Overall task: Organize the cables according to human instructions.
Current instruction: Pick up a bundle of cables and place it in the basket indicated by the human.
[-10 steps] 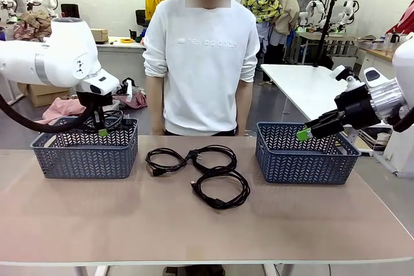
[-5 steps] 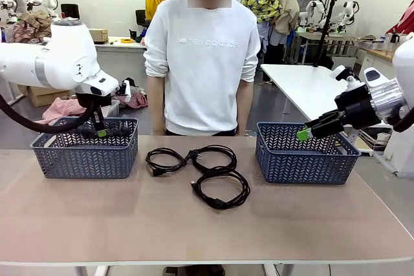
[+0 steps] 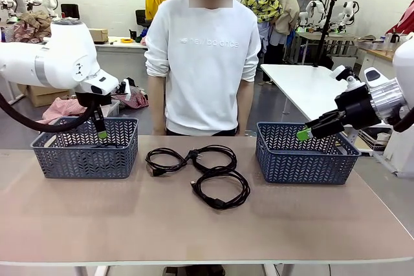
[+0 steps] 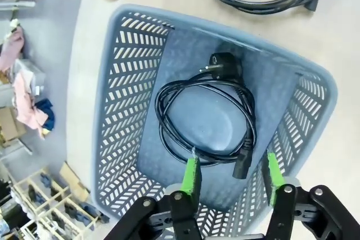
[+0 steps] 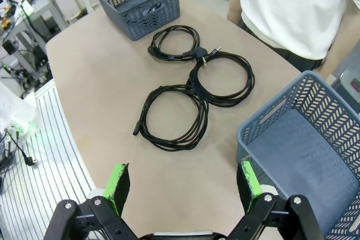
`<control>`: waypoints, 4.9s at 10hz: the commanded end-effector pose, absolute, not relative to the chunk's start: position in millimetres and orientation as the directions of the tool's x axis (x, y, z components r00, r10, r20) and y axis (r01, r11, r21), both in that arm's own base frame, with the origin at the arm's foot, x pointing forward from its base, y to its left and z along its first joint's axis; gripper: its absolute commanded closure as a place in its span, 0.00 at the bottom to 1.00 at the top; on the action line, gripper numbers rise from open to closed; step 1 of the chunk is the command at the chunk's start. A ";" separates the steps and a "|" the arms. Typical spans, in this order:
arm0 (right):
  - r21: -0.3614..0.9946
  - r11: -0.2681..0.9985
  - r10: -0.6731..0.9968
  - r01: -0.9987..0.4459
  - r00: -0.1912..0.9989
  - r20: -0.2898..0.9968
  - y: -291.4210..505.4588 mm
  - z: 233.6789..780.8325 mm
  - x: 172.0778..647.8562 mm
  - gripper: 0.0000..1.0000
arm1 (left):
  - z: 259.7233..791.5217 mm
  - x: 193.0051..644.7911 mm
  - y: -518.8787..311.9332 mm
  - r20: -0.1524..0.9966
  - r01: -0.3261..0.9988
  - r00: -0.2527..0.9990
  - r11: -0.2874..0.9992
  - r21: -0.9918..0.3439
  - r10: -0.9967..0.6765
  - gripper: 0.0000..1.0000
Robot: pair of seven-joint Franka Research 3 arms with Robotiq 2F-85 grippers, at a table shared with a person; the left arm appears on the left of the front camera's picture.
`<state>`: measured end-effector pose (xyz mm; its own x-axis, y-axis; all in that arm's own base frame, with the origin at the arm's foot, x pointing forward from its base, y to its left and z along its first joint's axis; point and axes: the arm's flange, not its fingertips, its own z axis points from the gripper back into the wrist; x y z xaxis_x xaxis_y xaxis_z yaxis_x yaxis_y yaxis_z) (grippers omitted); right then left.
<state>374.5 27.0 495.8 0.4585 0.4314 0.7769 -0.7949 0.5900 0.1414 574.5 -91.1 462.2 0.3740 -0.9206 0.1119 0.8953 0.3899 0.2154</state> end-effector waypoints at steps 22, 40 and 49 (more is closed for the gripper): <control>0.132 0.573 0.424 -0.809 0.431 0.797 27.8 495.6 378.2 0.00 | 479.5 467.2 -126.8 0.302 0.900 0.379 0.424 0.100 -0.875 0.00; 0.132 0.573 0.424 -0.809 0.431 0.797 27.8 495.6 378.2 0.00 | 456.2 369.4 -158.1 0.371 0.964 0.236 0.265 0.030 -0.898 0.00; 0.132 0.573 0.424 -0.809 0.431 0.797 27.8 495.6 378.2 0.00 | 456.2 369.4 -158.1 0.371 0.964 0.236 0.265 0.030 -0.898 0.00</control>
<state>374.5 27.2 495.7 0.4583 0.4334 0.7760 -0.7956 0.5893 0.1408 368.5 -158.3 455.6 0.2338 -0.8992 0.3697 0.9644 0.2629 0.0296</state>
